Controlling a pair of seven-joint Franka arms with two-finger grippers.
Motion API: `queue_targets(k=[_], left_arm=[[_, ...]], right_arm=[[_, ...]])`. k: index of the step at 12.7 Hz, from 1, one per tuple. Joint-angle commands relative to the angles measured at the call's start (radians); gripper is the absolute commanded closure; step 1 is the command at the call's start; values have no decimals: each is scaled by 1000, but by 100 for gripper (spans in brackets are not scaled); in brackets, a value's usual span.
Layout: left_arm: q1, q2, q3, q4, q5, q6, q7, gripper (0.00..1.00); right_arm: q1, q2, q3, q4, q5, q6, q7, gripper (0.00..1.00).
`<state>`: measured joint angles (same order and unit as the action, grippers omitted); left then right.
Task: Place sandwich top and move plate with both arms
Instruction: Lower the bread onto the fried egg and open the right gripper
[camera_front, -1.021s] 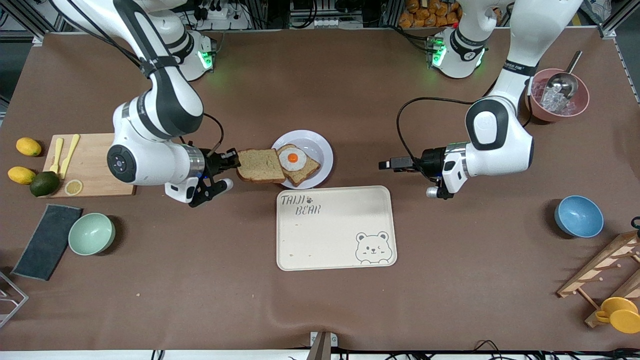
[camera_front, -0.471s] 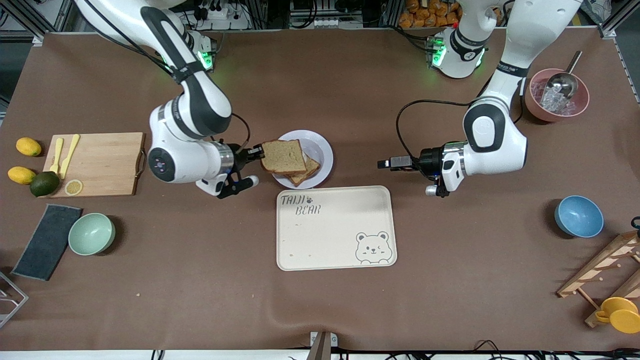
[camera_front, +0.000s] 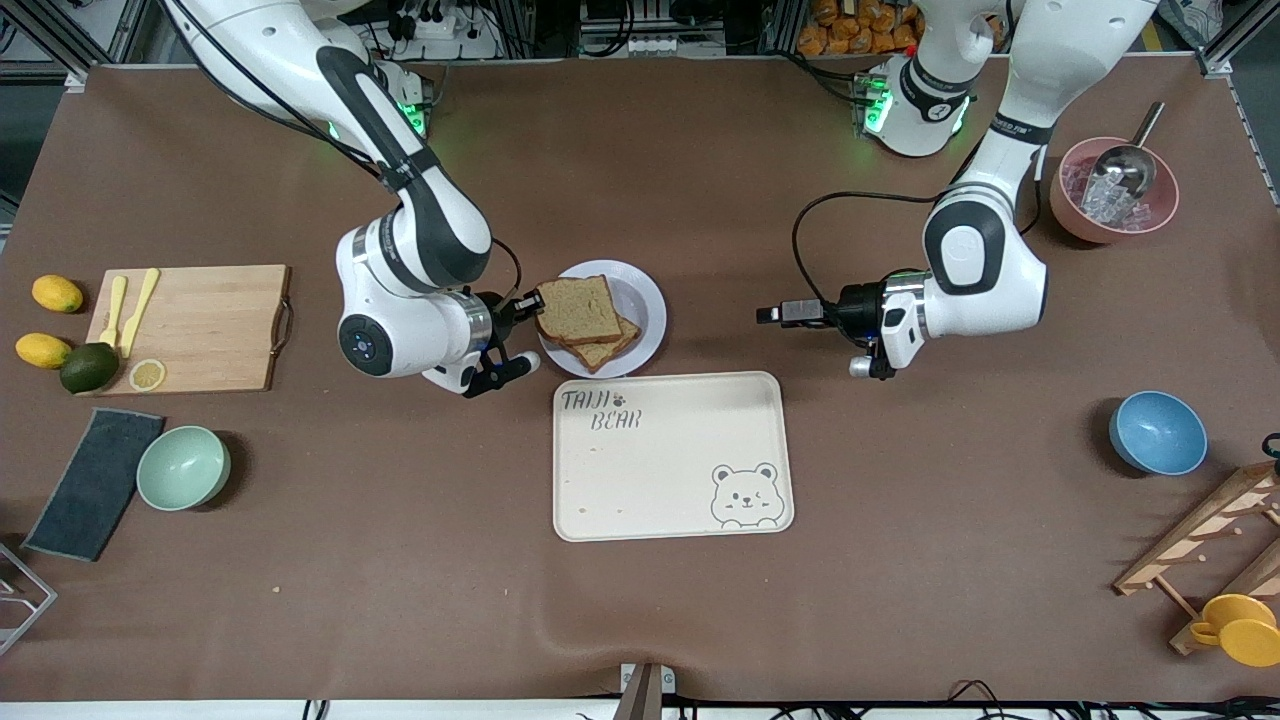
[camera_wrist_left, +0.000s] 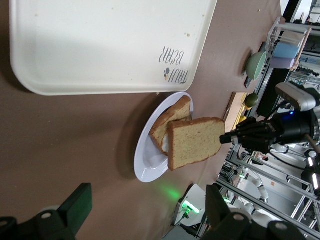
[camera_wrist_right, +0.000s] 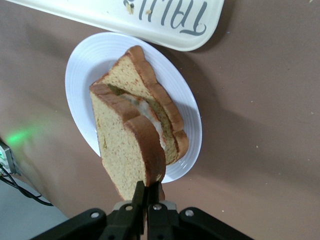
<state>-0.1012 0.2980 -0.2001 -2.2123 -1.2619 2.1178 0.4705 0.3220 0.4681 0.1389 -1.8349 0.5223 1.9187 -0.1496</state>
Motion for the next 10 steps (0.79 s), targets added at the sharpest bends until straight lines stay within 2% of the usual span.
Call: queue_targets(k=[1, 2, 4, 6, 10], left_arm=[[27, -45, -7, -78, -34, -1, 59, 0], [35, -53, -7, -93, -33, -13, 65, 0], [61, -60, -5, -101, -16, -41, 117, 0], [115, -57, -7, -119, 7, -88, 157, 0], [91, -16, -9, -69, 7, -88, 139, 0]], right_arm=[[18, 10, -7, 3, 21, 3, -19, 100], [20, 14, -8, 6, 21, 3, -19, 88], [16, 21, -8, 8, 18, 2, -19, 1], [-7, 18, -13, 16, 13, -7, -19, 0], [-79, -25, -22, 65, -25, -92, -18, 0]])
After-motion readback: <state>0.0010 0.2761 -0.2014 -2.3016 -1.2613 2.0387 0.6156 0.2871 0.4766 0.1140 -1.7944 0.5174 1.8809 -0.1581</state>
